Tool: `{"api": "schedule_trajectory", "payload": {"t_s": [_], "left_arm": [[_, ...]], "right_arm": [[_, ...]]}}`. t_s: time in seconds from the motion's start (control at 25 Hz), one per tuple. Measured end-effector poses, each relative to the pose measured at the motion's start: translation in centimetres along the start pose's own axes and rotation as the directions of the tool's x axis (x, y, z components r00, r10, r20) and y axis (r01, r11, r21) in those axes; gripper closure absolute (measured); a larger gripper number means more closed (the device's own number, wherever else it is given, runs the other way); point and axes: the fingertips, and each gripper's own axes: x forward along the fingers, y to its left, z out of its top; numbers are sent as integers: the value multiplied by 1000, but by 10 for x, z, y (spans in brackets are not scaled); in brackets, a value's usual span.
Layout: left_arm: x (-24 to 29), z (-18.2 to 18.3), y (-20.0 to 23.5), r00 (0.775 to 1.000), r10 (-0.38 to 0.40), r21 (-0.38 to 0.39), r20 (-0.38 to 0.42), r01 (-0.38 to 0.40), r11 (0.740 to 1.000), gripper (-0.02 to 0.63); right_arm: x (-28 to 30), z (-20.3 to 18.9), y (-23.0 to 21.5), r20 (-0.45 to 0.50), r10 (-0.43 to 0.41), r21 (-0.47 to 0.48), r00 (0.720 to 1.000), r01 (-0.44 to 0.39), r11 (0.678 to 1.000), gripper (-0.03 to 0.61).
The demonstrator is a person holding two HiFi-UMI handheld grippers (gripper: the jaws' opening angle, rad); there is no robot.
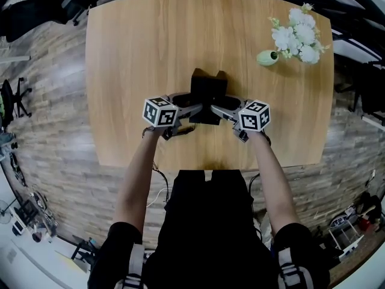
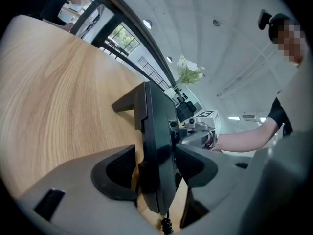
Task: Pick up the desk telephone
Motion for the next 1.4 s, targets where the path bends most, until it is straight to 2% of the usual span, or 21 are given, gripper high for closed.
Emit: {"api": "schedule_trajectory", "payload": {"t_s": [0.08,0.28,0.6,0.64,0.76,1.4], "left_arm": [[5,-2,-3,1000,-19,-1,-20,19,1000,362],[5,-2,0,1000,6,-4,-15,-6,1000,368],[5,1,-2,1000,27,4,-8,-27,1000,383],[5,2,-3,1000,26,-2,-6,-26,1000,405],[3,2,-4,1000,27,-24,5,-27,999,407],[-9,-5,-19,999,51,-32,18,-51,998,408]], "right_arm": [[1,1,-1,5,3,28,1000,-3,1000,347],[2,3,-5,28,0,98,1000,-3,995,359],[0,4,-5,58,-21,103,998,15,995,359],[0,4,-5,60,-23,102,998,17,995,360],[0,5,-3,63,-29,109,998,22,994,362],[-4,1,15,61,22,160,998,-32,987,370]]}}
